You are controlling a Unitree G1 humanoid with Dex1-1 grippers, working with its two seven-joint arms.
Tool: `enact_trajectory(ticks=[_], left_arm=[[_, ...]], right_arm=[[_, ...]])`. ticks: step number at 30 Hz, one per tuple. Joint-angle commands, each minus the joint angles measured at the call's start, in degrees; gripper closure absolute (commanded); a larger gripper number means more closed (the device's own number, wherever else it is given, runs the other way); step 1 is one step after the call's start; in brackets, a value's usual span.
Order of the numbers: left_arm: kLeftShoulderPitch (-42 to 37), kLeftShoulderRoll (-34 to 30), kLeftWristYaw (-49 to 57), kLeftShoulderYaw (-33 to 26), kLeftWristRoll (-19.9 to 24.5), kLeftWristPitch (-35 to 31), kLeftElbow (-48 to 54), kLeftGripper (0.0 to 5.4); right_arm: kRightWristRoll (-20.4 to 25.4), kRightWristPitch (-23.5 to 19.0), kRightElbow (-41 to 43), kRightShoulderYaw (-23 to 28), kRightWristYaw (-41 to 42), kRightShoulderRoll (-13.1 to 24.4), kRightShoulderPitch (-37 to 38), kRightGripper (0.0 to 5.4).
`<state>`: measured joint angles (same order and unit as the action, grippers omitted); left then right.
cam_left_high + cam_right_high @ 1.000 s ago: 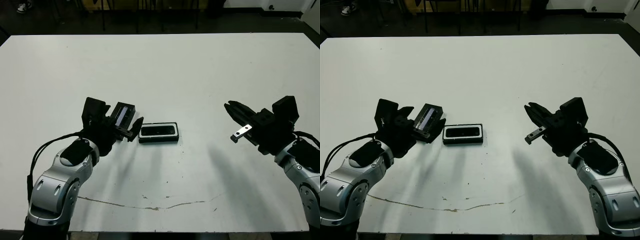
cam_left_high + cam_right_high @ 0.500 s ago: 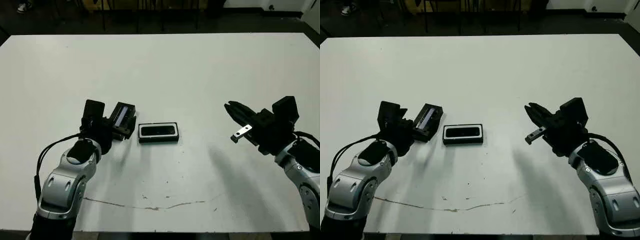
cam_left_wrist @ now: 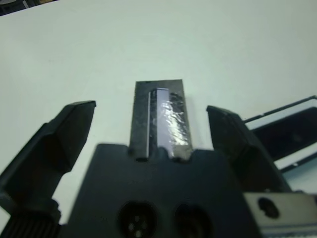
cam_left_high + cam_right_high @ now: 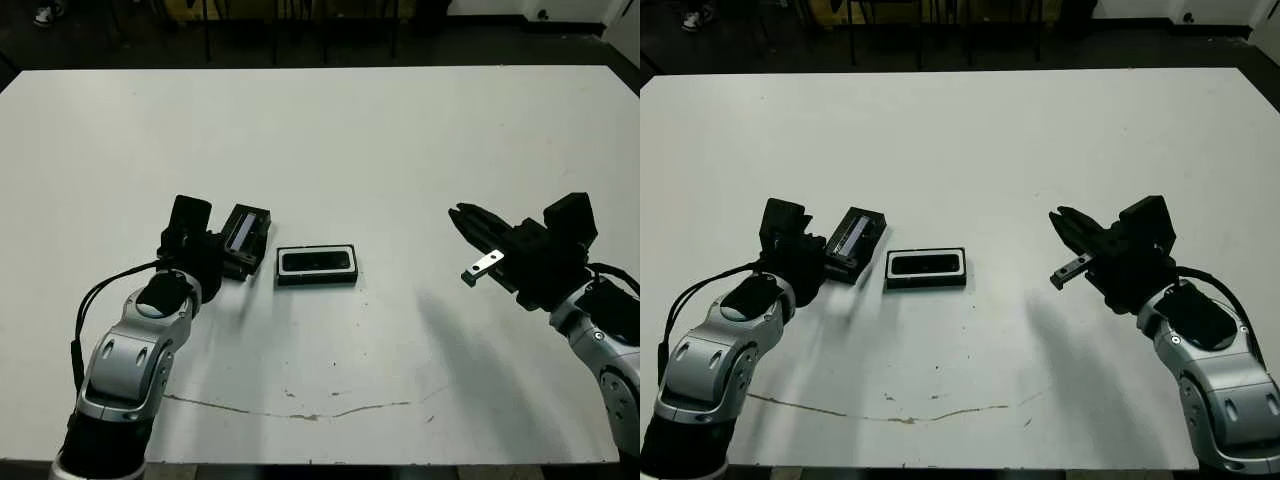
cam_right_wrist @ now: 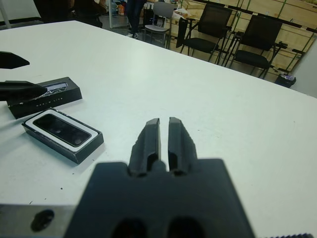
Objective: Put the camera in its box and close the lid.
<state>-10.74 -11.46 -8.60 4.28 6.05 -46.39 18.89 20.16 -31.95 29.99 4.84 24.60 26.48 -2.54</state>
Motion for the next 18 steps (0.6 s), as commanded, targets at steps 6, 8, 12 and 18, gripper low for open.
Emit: enact_trajectory(ticks=[6, 8, 12, 18], left_arm=[[0.1, 0.1, 0.5, -0.6, -0.6, -0.4, -3.1, 0.01], [0.2, 0.2, 0.7, -0.7, -0.9, 0.3, -3.8, 0.01], [0.2, 0.2, 0.4, -0.9, -0.8, 0.7, -4.8, 0.01], [0.1, 0.7, -0.2, -1.6, 0.4, -0.5, -5.4, 0.01]], right_arm=[[-0.4, -0.8, -0.2, 0.2, 0.2, 0.7, 0.9, 5.40], [-0.2, 0.0, -0.7, 0.3, 0.6, 0.7, 0.9, 5.40], [-0.1, 0.1, -1.0, 0.4, 1.0, 0.6, 0.9, 5.40], [0.0, 0.9, -1.6, 0.4, 1.6, 0.6, 0.7, 5.40]])
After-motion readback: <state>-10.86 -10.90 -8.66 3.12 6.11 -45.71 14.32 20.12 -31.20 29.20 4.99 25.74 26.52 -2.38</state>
